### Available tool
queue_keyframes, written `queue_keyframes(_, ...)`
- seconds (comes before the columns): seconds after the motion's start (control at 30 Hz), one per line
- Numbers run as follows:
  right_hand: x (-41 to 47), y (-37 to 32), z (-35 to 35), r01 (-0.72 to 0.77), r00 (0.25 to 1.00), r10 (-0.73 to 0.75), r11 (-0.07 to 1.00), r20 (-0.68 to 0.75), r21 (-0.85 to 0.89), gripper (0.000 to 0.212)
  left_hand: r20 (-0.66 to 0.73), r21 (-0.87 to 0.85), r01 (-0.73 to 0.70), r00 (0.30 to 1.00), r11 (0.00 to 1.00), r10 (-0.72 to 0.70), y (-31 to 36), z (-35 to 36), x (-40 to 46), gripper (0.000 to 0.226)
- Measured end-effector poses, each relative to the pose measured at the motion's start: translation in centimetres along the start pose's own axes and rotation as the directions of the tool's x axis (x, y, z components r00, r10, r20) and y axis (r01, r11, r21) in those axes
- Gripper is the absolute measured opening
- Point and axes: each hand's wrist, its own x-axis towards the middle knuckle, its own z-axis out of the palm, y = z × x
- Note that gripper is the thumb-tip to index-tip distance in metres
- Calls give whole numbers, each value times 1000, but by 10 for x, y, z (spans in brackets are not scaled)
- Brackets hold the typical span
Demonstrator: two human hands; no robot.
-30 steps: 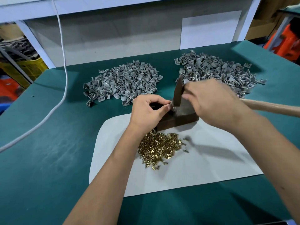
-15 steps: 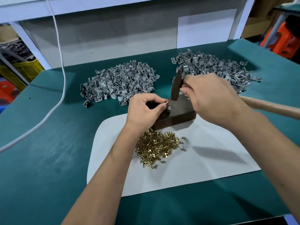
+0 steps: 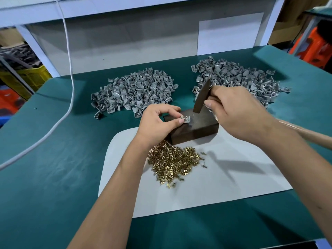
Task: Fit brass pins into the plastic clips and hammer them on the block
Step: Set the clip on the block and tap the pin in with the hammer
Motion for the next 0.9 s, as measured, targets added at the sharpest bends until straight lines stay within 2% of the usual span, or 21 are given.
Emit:
queue_keyframes(0.07,0,-5,-1,58,991,-48,996,-126,73,21,18,-29,37,999,999,-37,-1,-1,0,7)
queue_keyframes(0.1,0,-8,1,83,989,-72,993,-128,81,22,22,-47,48,999,998,-47,0,-1,0,8)
queue_keyframes(0.2,0,-16,15,42,994,-39,999,106,-25,14,28,-89,71,997,994,-69,2,0,-1,10)
queue_keyframes(0.23,0,-15,15,45,991,-36,997,129,-69,15,28,-90,72,997,993,-70,2,0,-2,10)
queue_keyframes(0.3,4,-13,10,95,994,-86,986,71,-134,17,23,-87,82,996,993,-80,3,0,-2,9)
queue_keyframes(0.37,6,-11,5,137,985,-142,989,-96,-59,19,28,-77,91,996,993,-89,4,1,-1,9)
queue_keyframes(0.4,6,-11,6,137,982,-140,990,-125,-35,19,27,-73,90,996,993,-88,4,1,-1,9)
queue_keyframes(0.53,5,-7,19,60,994,-45,986,100,-154,14,29,-72,95,995,993,-93,4,0,-3,9)
queue_keyframes(0.6,4,1,12,50,995,-41,993,88,-105,11,22,-55,89,996,995,-88,5,0,-3,8)
queue_keyframes(0.73,-5,26,-7,-16,995,2,990,98,137,6,10,-33,75,997,997,-75,7,5,-3,8)
queue_keyframes(0.8,-10,42,-17,-13,993,-2,993,121,119,11,10,-45,68,998,997,-68,8,8,-4,9)
queue_keyframes(0.9,-20,60,-27,-49,973,47,999,228,0,25,13,-64,76,997,995,-76,10,13,-6,9)
